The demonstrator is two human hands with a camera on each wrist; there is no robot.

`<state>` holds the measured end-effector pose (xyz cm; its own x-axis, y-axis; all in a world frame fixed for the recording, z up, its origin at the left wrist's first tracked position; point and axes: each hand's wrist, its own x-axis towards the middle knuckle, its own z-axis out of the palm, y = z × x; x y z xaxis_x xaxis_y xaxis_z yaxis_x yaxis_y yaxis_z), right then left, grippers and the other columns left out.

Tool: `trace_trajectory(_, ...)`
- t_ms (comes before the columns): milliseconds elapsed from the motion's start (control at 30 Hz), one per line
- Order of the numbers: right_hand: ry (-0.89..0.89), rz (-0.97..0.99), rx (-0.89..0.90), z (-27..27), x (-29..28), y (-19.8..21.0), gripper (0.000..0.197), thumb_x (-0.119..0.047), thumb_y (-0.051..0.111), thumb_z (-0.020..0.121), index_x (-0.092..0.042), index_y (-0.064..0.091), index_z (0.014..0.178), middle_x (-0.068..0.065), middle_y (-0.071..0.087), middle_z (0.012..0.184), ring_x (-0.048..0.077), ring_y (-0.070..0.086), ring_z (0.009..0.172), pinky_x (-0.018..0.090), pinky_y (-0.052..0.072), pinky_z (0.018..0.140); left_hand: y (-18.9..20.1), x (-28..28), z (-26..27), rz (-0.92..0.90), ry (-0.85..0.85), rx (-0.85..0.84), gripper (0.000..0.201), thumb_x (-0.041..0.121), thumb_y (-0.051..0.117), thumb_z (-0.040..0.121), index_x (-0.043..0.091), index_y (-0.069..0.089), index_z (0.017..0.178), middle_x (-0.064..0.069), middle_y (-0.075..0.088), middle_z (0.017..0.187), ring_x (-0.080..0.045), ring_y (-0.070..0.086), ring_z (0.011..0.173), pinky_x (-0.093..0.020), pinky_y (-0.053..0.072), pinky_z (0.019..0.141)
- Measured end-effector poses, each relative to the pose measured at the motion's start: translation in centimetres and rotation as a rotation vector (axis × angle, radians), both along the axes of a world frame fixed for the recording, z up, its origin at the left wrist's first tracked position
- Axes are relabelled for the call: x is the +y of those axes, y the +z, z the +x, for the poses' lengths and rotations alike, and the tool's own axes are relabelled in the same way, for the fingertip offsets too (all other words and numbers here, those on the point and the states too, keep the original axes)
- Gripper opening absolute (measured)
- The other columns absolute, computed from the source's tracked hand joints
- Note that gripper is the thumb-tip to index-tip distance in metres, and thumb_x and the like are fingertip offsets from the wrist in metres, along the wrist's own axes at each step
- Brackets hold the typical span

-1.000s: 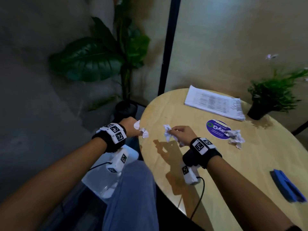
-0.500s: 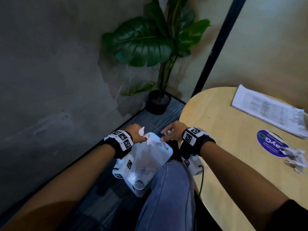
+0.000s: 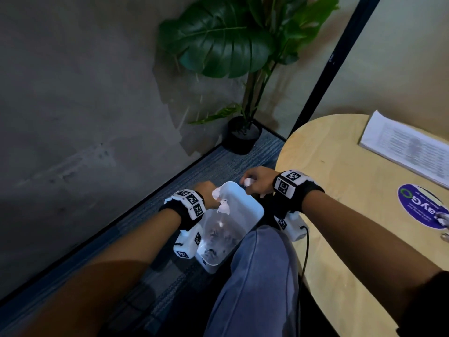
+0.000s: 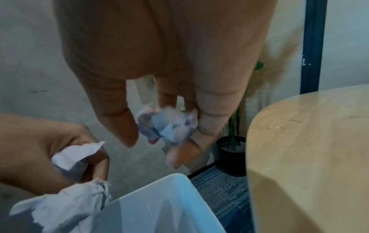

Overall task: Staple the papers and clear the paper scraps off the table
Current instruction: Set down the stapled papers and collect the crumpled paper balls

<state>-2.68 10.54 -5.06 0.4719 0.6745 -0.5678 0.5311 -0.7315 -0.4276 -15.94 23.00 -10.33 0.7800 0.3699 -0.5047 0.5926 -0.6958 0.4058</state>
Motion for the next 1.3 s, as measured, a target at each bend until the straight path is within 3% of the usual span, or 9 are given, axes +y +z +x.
trace_trajectory(67, 0.035, -0.032, 0.02, -0.2, 0.6, 0.0, 0.019, -0.012, 0.066, 0.079, -0.022, 0.06, 0.094, 0.006, 0.06, 0.108, 0.033, 0.067, 0.095, 0.044, 0.058, 0.08, -0.3, 0.1, -0.2, 0.005, 0.002, -0.009, 0.01, 0.021, 0.066, 0.078, 0.013, 0.067, 0.084, -0.015, 0.069, 0.092, -0.021, 0.054, 0.073, -0.028, 0.04, 0.064)
trace_trajectory(167, 0.072, -0.054, 0.048, -0.6, 1.3, 0.1, 0.034, -0.012, 0.07, 0.078, -0.017, 0.061, 0.111, 0.003, 0.058, 0.104, 0.032, 0.067, 0.086, 0.04, 0.058, 0.078, -0.4, 0.4, -0.5, 0.01, -0.018, -0.014, 0.021, 0.012, 0.06, 0.082, 0.012, 0.067, 0.102, -0.012, 0.067, 0.114, -0.026, 0.062, 0.094, -0.029, 0.046, 0.073)
trace_trajectory(300, 0.116, -0.062, 0.015, -0.9, 1.4, 0.2, 0.056, -0.024, 0.075, 0.077, -0.018, 0.054, 0.128, -0.004, 0.057, 0.107, 0.031, 0.069, 0.093, 0.042, 0.058, 0.082, -0.7, 0.6, -1.0, -0.034, 0.016, -0.079, 0.032, 0.011, 0.063, 0.082, 0.012, 0.064, 0.114, -0.009, 0.062, 0.112, -0.028, 0.06, 0.107, -0.025, 0.043, 0.076)
trace_trajectory(533, 0.004, 0.057, 0.02, 0.3, -1.0, 1.3, 0.034, -0.025, 0.065, 0.085, -0.019, 0.061, 0.119, 0.006, 0.069, 0.103, 0.022, 0.069, 0.086, 0.033, 0.058, 0.076, -1.7, -0.1, -0.8, -0.282, 0.092, -0.087, 0.035, 0.013, 0.058, 0.09, 0.018, 0.06, 0.125, -0.006, 0.054, 0.137, -0.02, 0.052, 0.126, -0.032, 0.039, 0.108)
trace_trajectory(733, -0.035, 0.155, -0.035, 1.3, -6.1, 2.8, 0.028, -0.025, 0.061, 0.089, -0.018, 0.063, 0.116, 0.004, 0.068, 0.106, 0.022, 0.065, 0.096, 0.03, 0.05, 0.083, 0.0, -1.9, 0.9, -0.218, 0.05, -0.178, 0.036, 0.014, 0.048, 0.096, 0.011, 0.053, 0.131, -0.008, 0.047, 0.144, -0.023, 0.045, 0.133, -0.028, 0.032, 0.109)
trace_trajectory(967, -0.356, 0.342, 0.052, 2.3, -16.1, 3.3, 0.017, -0.007, 0.056, 0.089, -0.021, 0.064, 0.091, 0.003, 0.064, 0.085, 0.02, 0.059, 0.071, 0.036, 0.054, 0.072, 5.1, -6.9, 5.0, -0.348, -0.056, -0.37, 0.022, 0.004, 0.053, 0.092, 0.002, 0.064, 0.112, -0.016, 0.067, 0.104, -0.012, 0.061, 0.088, -0.02, 0.045, 0.08)
trace_trajectory(1067, -0.474, 0.375, -0.008, 2.7, -20.8, 3.7, 0.015, -0.009, 0.059, 0.088, -0.023, 0.064, 0.087, 0.003, 0.063, 0.082, 0.019, 0.058, 0.069, 0.037, 0.054, 0.07, 7.6, -10.2, 7.8, -0.382, -0.195, -0.361, 0.019, 0.003, 0.052, 0.092, 0.007, 0.064, 0.105, -0.005, 0.064, 0.082, 0.001, 0.062, 0.062, -0.009, 0.046, 0.059)
trace_trajectory(1200, -0.656, 0.366, -0.163, 4.0, -27.0, 4.2, 0.012, -0.013, 0.062, 0.085, -0.024, 0.063, 0.087, -0.003, 0.064, 0.08, 0.02, 0.06, 0.072, 0.039, 0.054, 0.074, 10.4, -15.1, 12.0, -0.336, -0.355, -0.393, 0.015, 0.008, 0.057, 0.089, 0.022, 0.063, 0.092, -0.005, 0.065, 0.086, -0.021, 0.062, 0.074, -0.033, 0.052, 0.074)
trace_trajectory(1300, -0.824, 0.354, -0.269, 5.6, -31.3, 4.6, 0.01, -0.014, 0.062, 0.085, -0.02, 0.064, 0.092, -0.001, 0.064, 0.087, 0.021, 0.062, 0.081, 0.03, 0.048, 0.072, 11.3, -19.4, 15.0, -0.343, -0.44, -0.394, 0.012, 0.01, 0.059, 0.088, 0.02, 0.063, 0.093, -0.007, 0.066, 0.088, -0.018, 0.059, 0.066, -0.029, 0.049, 0.071)
